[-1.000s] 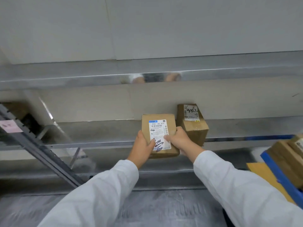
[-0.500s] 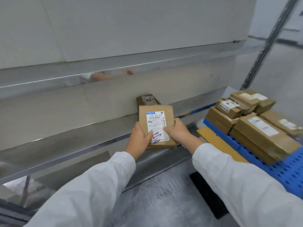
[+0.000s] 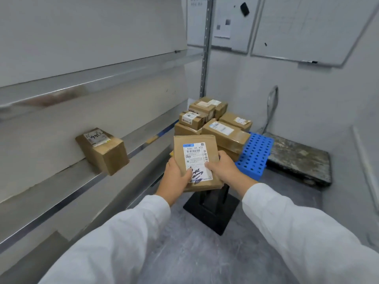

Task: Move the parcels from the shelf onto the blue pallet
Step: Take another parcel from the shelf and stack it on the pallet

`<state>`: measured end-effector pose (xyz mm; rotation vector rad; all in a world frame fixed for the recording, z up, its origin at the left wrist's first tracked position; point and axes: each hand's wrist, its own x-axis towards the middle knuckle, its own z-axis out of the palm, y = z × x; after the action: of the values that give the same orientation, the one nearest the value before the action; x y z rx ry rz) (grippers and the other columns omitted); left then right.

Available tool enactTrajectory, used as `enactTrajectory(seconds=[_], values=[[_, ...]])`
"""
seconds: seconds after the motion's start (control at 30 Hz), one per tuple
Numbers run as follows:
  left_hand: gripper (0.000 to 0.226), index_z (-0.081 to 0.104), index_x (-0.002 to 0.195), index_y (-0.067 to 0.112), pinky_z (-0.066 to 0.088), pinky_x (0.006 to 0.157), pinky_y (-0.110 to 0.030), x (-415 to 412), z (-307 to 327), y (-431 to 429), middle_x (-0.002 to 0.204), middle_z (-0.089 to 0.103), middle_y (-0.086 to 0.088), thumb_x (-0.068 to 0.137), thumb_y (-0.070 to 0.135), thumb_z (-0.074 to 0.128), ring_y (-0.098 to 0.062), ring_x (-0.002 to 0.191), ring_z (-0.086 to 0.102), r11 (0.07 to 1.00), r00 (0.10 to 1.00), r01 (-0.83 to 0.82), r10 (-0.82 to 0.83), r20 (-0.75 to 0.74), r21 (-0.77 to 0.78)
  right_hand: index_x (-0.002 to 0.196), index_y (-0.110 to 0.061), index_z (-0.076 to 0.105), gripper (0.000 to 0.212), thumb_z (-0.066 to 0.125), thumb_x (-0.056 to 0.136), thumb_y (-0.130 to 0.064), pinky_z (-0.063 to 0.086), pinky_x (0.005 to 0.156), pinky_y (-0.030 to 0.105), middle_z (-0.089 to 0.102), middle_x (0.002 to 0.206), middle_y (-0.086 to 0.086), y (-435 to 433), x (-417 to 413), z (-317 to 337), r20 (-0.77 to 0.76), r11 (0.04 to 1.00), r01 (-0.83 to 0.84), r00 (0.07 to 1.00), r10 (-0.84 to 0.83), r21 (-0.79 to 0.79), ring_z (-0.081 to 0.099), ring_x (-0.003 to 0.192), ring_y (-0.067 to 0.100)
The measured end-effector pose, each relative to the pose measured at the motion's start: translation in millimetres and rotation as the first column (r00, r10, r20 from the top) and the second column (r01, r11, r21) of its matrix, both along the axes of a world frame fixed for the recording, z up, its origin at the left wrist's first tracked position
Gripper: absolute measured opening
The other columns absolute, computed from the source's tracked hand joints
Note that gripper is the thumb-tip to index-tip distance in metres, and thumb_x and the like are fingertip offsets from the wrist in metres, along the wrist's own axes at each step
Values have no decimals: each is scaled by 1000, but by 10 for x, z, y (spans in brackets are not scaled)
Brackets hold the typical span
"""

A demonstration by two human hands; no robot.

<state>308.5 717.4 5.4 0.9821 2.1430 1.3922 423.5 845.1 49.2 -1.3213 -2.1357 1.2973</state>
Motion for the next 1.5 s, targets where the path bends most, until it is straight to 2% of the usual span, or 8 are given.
enactTrajectory(seconds=[0.13,0.23,0.37,0.53,0.87,1.03,1.23,1.5], values=[[56,35,137,22,49,92,-31,306,46,479,134,48,3,90,30,66,-5,108,54,997,997,74,-74,-19,-2,129,-9,44,46,65,88,-16,48,91,35,59,126,6,432,407,-24,-33,998,63,997,-64,-31,57,114,21],[51,36,132,23,51,97,-42,610,47,927,133,51,1,91,32,65,-12,115,56,994,995,102,-103,-14,-25,133,-12,38,50,63,90,-15,47,85,32,57,128,5,830,721,-49,-59,995,96,994,-97,-24,57,114,21],[47,38,128,27,51,97,-39,1090,60,1625,127,52,4,90,28,66,-11,116,54,993,992,122,-122,-30,4,135,-16,31,53,60,91,-14,42,69,28,59,125,4,1458,1202,-67,-66,990,139,988,-138,21,56,96,16],[51,35,130,22,49,88,-30,1654,23,2513,127,51,4,91,32,65,-10,112,54,992,993,119,-119,8,-31,133,-17,38,53,64,87,-15,47,90,34,60,125,5,2321,1813,-32,-77,991,128,989,-124,48,58,109,21],[53,37,134,14,43,95,-28,2350,-77,3520,132,45,-3,91,29,65,-13,113,50,995,995,94,-95,-40,-42,131,-18,42,51,64,86,-8,49,88,35,61,119,2,3355,2463,-159,-151,993,114,982,-111,6,60,106,20],[54,34,132,16,43,84,-19,2308,-147,3858,122,35,3,91,35,64,-3,95,48,994,994,64,-71,-81,-86,123,-19,45,43,60,86,-5,47,76,26,61,118,3,3735,2370,-212,-123,995,93,989,-87,47,59,95,13],[52,34,130,19,43,62,-7,2014,-225,4321,123,37,5,91,37,64,7,85,48,998,998,21,-25,-58,-67,132,-11,40,51,61,86,-6,49,95,45,58,125,8,4258,1979,-236,-51,994,53,998,-49,96,57,113,25],[54,40,131,11,43,98,-30,1401,-277,5071,128,42,-5,90,36,65,-16,113,49,988,989,-148,147,-29,-42,135,-9,40,55,63,85,-8,47,97,42,58,128,10,5119,1179,-192,57,988,-87,995,80,127,58,114,25]])
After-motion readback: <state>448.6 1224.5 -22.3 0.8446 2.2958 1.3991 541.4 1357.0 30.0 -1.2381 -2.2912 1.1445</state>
